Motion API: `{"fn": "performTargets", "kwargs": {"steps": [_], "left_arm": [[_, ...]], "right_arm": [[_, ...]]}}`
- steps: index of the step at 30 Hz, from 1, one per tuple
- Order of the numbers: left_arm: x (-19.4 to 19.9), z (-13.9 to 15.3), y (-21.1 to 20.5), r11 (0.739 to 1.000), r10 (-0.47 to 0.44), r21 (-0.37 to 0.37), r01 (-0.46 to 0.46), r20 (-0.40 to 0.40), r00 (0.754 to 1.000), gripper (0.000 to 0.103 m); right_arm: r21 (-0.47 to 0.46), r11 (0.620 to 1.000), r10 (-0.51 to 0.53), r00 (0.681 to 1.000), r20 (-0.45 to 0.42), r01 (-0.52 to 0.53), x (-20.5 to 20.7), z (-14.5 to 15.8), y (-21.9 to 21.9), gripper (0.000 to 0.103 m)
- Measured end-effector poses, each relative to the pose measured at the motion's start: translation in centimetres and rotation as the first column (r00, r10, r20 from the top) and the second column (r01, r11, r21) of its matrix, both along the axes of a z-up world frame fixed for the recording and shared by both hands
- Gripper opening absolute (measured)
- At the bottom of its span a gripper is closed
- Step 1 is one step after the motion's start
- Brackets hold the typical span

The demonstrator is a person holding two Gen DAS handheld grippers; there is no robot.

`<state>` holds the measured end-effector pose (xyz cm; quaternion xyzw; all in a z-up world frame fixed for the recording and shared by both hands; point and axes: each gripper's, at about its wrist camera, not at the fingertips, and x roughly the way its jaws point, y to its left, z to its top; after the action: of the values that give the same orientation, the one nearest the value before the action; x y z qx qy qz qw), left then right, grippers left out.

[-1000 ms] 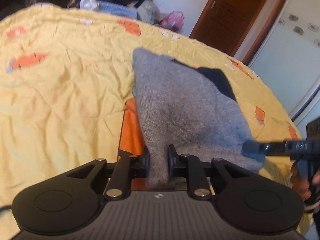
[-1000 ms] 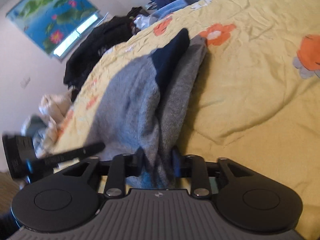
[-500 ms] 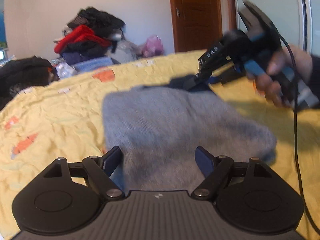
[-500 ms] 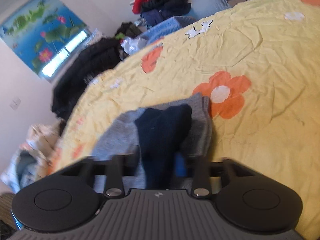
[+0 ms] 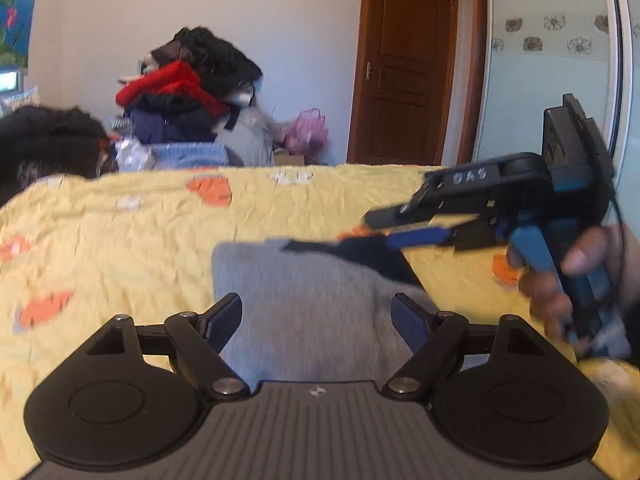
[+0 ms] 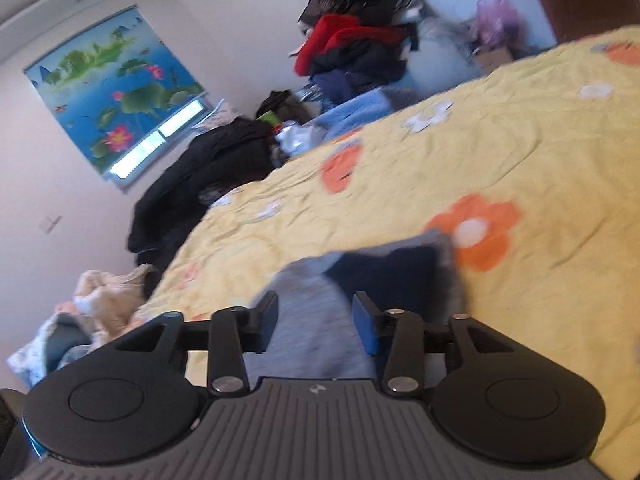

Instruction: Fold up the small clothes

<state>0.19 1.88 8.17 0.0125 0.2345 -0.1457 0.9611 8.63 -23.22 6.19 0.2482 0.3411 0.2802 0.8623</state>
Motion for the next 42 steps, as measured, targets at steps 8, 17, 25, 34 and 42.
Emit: {"fn": "performTargets", "kwargs": {"steps": [8, 17, 25, 34, 42], "left_arm": [[4.8, -6.7, -2.4, 0.987, -0.005, 0.158, 0.015, -0.063, 0.998, 0.086], [0.0, -4.0, -0.4, 0.997, 0.059, 0.050, -0.056, -0.062, 0.996, 0.087], [-3.4, -6.2, 2.2, 0.990, 0.140, 0.042, -0.135, -0.191, 0.972, 0.088], [-8.3, -2.2, 7.3, 0.970, 0.242, 0.047, -0.238, -0.112, 0.964, 0.088], [-8.4, -2.7, 7.3, 0.940, 0.341, 0.072, -0.335, -0.108, 0.934, 0.088]], "right_arm": [[-0.007, 0.989, -0.149, 0.977, -0.152, 0.150, 0.6, -6.7, 1.5, 0.000], [-0.102, 0.993, -0.057, 0.998, 0.000, 0.056, -5.7, -1.8, 3.0, 0.076], [-0.190, 0.981, 0.031, 0.999, -0.021, -0.034, -9.9, -4.0, 3.0, 0.063], [-0.317, 0.948, 0.031, 0.999, 0.022, -0.022, -19.2, 1.8, -4.6, 0.076], [-0.906, 0.249, 0.031, 0.932, 0.362, 0.343, -23.7, 1.3, -7.0, 0.093]]}}
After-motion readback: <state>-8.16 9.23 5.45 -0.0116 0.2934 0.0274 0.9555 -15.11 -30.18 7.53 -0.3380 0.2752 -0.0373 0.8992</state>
